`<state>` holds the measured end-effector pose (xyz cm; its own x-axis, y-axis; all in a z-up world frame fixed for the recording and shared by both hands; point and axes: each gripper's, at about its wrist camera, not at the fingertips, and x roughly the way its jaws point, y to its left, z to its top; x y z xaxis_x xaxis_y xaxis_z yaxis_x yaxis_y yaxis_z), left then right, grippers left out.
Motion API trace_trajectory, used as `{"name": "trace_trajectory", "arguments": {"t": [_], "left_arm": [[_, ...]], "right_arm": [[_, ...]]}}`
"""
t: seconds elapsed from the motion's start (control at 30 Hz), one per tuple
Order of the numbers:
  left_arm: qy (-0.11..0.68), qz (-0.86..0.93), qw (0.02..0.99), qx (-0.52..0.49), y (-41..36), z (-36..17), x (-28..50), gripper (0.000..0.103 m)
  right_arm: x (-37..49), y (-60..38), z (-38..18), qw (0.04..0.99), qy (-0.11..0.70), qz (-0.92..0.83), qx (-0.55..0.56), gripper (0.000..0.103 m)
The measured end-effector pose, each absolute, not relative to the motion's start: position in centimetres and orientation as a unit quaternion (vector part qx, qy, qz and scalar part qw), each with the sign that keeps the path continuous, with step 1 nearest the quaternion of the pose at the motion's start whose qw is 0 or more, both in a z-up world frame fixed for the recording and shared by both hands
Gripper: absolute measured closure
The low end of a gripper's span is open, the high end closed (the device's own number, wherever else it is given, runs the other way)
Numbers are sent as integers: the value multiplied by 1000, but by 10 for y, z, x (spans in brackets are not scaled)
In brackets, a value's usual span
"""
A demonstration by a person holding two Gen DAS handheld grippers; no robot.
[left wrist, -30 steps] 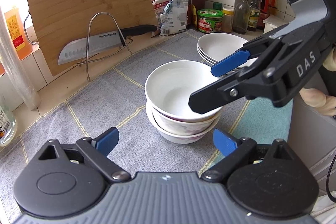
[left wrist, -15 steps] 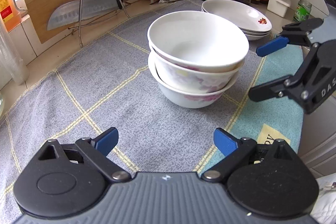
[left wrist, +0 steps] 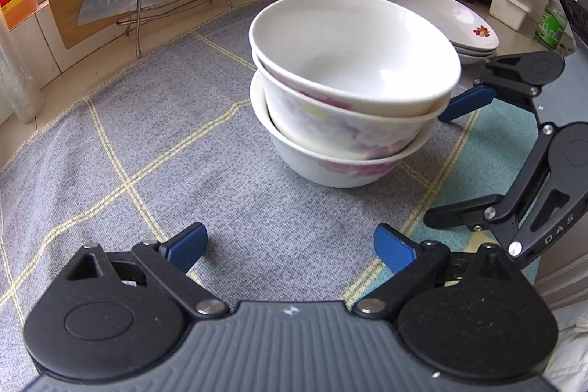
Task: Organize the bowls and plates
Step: 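Withdraw the right tool from the three stacked bowls, then move the left tool to the three-bowl stack and grasp its rim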
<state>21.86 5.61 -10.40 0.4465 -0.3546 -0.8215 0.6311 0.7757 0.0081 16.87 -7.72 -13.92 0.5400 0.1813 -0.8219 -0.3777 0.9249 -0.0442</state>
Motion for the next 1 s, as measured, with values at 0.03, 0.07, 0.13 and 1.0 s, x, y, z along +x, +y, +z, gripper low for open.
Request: {"name": "trace_trajectory", "arguments": {"t": [0.03,0.07,0.13,1.0], "left_arm": [[434,-289,839,156,55,-103,218,6],[429,-286,843,153,55,-103,216,6],[423,-283,849,144,57,-101,212,6],[392,-364,825,183,67,-112,228,0]], "right_arm": [[169,-78,-140,870,449,167,-113,0],[169,-79,-140,870,446,173,-116,0],[166,-82,-141,873,435,186,-121,0],[174,-80,-141,883,422,174,-111,0]]}}
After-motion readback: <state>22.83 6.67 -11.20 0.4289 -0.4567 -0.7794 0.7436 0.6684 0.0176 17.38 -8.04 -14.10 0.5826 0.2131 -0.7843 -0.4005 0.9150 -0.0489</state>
